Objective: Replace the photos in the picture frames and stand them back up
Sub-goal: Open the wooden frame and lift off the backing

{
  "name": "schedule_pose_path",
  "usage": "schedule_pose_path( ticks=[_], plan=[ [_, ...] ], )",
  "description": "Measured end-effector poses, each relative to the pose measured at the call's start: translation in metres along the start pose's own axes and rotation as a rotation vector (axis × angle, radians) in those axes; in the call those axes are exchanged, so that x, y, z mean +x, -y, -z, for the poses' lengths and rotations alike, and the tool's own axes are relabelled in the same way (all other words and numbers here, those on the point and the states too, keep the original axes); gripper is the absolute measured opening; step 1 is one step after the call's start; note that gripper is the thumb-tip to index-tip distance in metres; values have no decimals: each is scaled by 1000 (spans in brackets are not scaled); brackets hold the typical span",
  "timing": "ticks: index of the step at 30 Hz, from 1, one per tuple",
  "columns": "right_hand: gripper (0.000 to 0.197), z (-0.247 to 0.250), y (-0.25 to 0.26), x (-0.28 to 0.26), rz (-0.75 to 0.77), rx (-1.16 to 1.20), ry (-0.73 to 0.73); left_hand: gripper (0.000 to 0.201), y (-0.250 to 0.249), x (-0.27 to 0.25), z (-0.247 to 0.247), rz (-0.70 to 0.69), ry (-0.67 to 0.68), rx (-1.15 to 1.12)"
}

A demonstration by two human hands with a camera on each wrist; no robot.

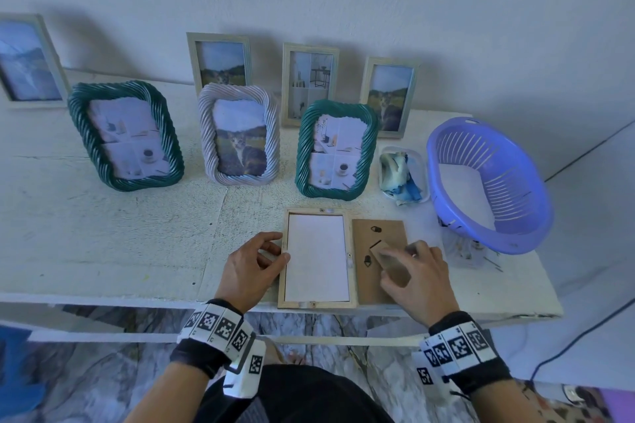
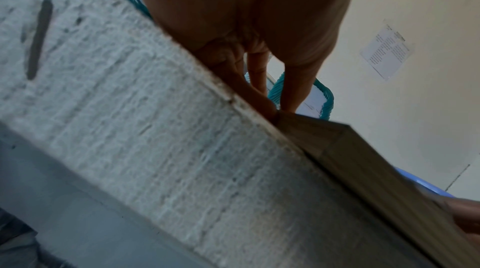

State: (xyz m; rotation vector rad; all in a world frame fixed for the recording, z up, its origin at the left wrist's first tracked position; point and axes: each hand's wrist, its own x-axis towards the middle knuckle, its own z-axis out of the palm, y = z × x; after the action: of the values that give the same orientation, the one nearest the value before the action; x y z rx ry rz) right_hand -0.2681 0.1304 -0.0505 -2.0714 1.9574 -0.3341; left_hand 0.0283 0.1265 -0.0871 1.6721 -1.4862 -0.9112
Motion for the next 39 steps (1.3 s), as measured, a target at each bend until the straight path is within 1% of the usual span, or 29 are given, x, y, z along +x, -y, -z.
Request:
schedule_pose_path(
  ticks=[2,3,4,7,9,11,14,16,19,29,37,39],
  plan=[
    [43,-4,0,-1,7,-34,63,30,0,0,0,5,2,-11],
    [46,-5,1,-1,10,-38,71,30,0,-1,0,7,4,-16],
    [47,-5,3,-1,13,-29,61,30,0,0,0,9,8,-17],
    [43,-3,16,3,47,23,-9,30,0,0,1,13,15,-21],
    [48,-3,32,5,93,59,14,30,0,0,1,8,10,-19],
    [64,-5,50,8,126,70,119,30,1,0,0,3,2,-18],
    [93,-13,76,16,167,-84,283,31,2,0,0,3,1,-27],
    [104,-23,88,21,176,-145,344,31,2,0,0,0,6,-25],
    [113,-36,96,26,185,-164,391,30,0,0,1,-3,13,-32],
    [120,-40,97,33,187,-225,411,31,2,0,0,-9,14,-36],
    [117,-36,103,36,159,-207,386,30,2,0,0,-13,13,-38],
    [115,-34,105,37,155,-189,346,31,0,-1,1,-16,12,-43]
  ],
)
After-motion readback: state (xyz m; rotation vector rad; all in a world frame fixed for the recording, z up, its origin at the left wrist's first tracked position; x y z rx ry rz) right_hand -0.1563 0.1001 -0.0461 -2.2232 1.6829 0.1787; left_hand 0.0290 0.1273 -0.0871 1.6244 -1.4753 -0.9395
